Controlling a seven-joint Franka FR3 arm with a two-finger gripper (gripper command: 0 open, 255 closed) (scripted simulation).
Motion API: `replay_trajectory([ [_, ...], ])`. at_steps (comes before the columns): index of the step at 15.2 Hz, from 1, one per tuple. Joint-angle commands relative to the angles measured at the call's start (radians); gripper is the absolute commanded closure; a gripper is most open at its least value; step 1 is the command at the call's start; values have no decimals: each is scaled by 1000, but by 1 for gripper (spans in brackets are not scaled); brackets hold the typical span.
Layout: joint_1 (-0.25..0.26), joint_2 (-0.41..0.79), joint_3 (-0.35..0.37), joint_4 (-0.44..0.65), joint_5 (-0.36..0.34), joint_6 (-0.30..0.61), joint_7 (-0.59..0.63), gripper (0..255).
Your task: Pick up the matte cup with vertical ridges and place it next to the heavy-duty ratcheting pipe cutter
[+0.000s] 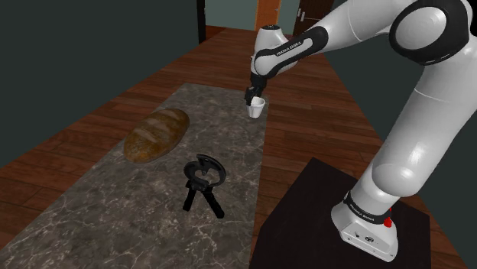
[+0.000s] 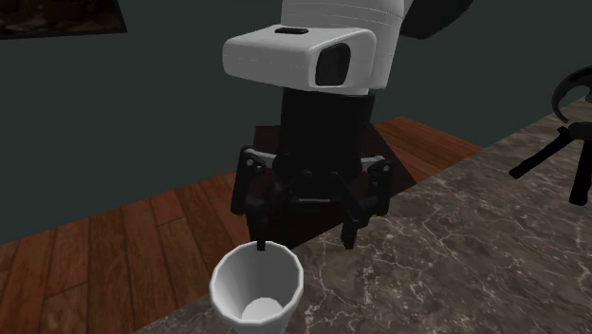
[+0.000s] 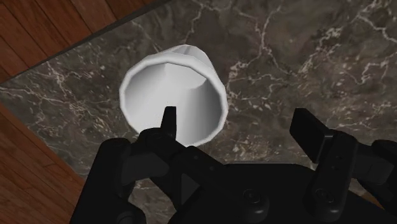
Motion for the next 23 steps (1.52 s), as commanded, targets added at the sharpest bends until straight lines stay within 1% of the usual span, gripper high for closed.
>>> replay_trajectory([
  [1,-4,38,-3,21,2,23,-8,0],
  [7,-10,102,-5,12,6,97,-10,0],
  [15,-10,103,-5,12,6,96,-10,0],
  [16,-10,103,-5,12,6,96,-10,255],
  [23,-10,103,-5,12,6,96,-10,255],
])
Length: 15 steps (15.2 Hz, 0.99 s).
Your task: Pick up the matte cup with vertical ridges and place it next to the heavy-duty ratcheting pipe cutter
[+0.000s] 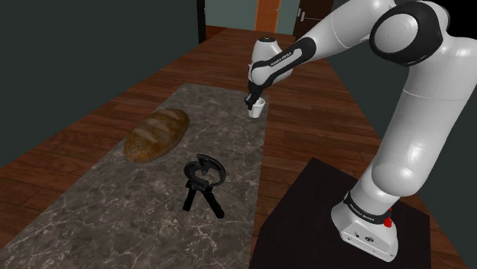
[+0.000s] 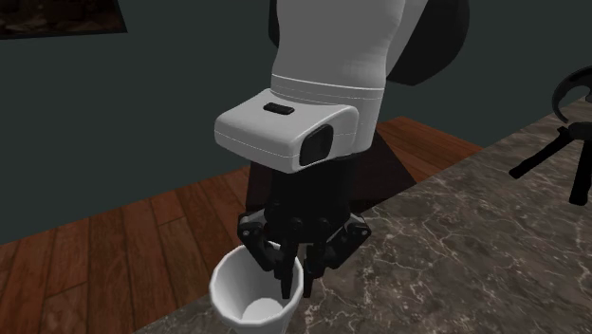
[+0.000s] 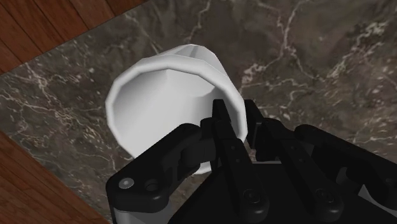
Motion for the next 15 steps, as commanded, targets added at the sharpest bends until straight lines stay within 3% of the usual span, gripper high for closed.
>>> replay_trajectory([
  [1,0,1,0,-1,0,0,0,255],
  [15,3,-84,2,76,5,-161,-14,255],
])
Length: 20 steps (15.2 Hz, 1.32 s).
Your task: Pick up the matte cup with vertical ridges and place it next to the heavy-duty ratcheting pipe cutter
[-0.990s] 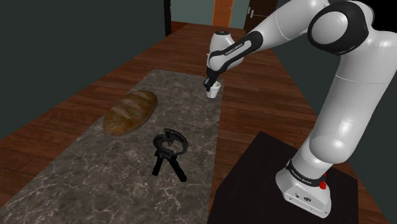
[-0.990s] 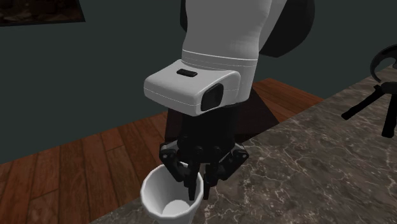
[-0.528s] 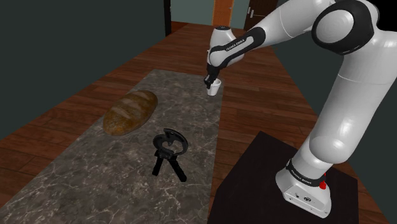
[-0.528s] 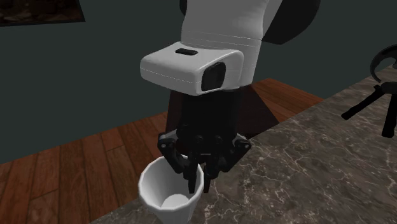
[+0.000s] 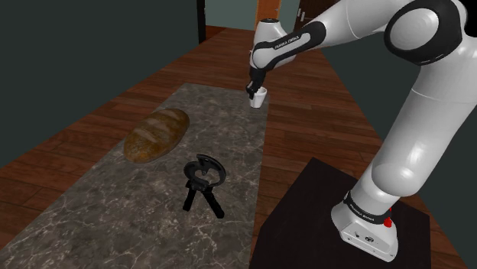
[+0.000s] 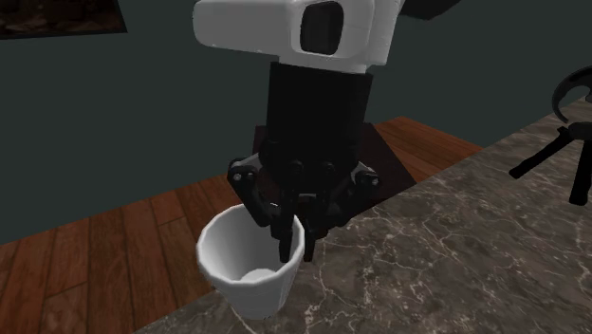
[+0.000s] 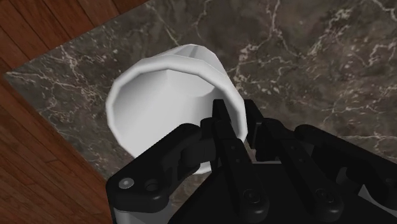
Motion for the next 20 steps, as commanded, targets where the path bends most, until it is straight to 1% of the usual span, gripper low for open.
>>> replay_trajectory([
  [1,0,-11,0,14,1,-25,-2,255],
  [20,3,-72,3,198,9,-269,-23,255],
])
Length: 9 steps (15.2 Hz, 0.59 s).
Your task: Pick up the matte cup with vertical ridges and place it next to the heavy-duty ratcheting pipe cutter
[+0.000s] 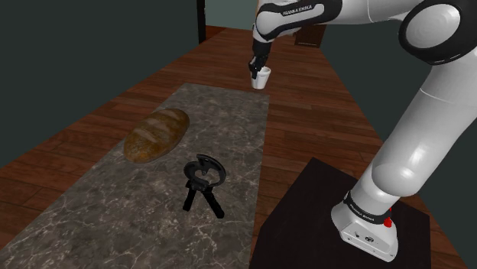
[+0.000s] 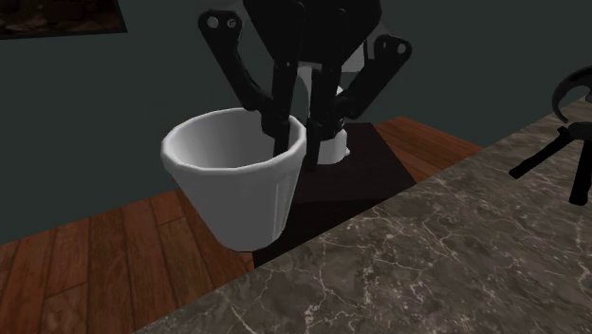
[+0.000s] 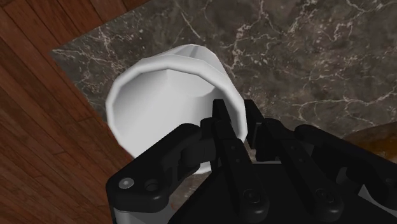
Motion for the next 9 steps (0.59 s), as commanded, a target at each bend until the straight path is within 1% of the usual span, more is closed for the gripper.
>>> replay_trajectory([
  [1,1,-1,1,26,1,-28,-1,255],
  [9,2,-2,2,132,5,-135,-11,255],
])
